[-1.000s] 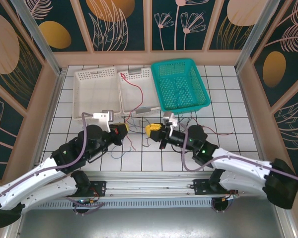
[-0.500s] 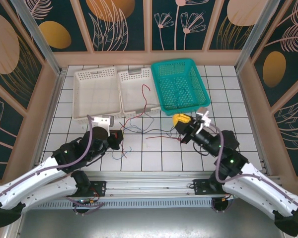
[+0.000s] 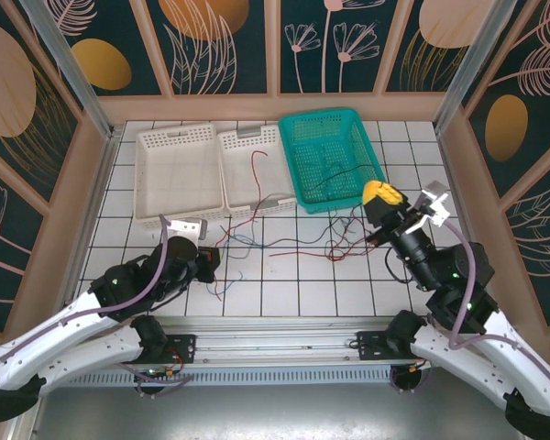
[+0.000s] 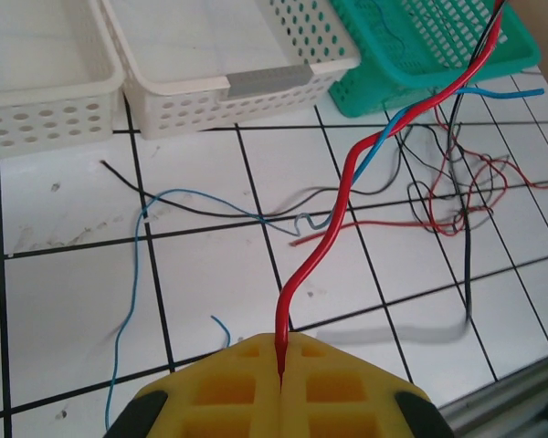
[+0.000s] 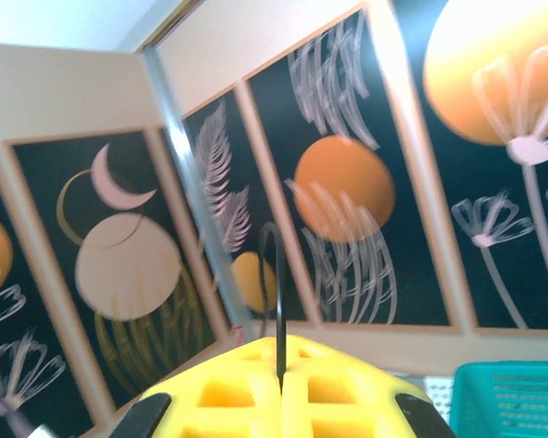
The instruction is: Untangle the cables
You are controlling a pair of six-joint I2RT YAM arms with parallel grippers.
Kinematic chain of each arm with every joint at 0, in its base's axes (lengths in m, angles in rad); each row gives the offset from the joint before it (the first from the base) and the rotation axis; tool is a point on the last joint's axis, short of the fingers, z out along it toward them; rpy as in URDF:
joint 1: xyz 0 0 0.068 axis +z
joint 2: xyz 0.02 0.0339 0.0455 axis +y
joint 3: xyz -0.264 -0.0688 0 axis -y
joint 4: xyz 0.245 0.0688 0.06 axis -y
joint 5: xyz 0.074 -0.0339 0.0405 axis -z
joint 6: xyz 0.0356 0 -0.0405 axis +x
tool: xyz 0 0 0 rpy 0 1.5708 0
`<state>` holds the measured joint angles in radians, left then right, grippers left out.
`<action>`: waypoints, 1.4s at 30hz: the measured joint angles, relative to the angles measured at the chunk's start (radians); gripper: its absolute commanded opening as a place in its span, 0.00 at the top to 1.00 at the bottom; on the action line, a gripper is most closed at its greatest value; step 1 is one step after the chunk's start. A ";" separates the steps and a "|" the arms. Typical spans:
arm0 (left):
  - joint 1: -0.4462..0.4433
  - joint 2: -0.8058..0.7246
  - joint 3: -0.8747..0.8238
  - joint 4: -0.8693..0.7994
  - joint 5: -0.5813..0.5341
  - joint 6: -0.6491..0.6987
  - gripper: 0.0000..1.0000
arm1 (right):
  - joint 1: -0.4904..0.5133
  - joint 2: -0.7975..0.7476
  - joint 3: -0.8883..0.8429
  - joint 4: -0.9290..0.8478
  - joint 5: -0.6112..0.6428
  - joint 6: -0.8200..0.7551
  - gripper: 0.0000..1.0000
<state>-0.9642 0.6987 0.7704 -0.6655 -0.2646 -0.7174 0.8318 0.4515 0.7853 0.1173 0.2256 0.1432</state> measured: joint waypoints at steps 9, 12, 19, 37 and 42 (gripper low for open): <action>0.000 0.019 0.045 -0.071 0.031 0.032 1.00 | 0.000 -0.012 0.114 -0.001 0.178 -0.045 1.00; 0.000 -0.006 0.055 -0.088 0.010 0.032 1.00 | 0.000 -0.006 0.163 0.005 0.204 -0.066 1.00; 0.000 -0.012 0.062 -0.109 -0.009 0.032 1.00 | 0.000 0.063 0.303 0.043 0.247 -0.110 1.00; 0.000 -0.206 0.031 -0.079 -0.220 -0.018 1.00 | -0.033 0.539 0.547 0.005 -0.034 -0.105 1.00; 0.000 -0.252 0.018 -0.069 -0.251 -0.027 1.00 | -0.126 0.680 0.626 -0.013 -0.167 -0.058 1.00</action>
<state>-0.9638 0.4465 0.7887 -0.7345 -0.5152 -0.7444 0.7059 1.1316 1.4109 0.1040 0.0586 0.0849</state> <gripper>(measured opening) 0.038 0.042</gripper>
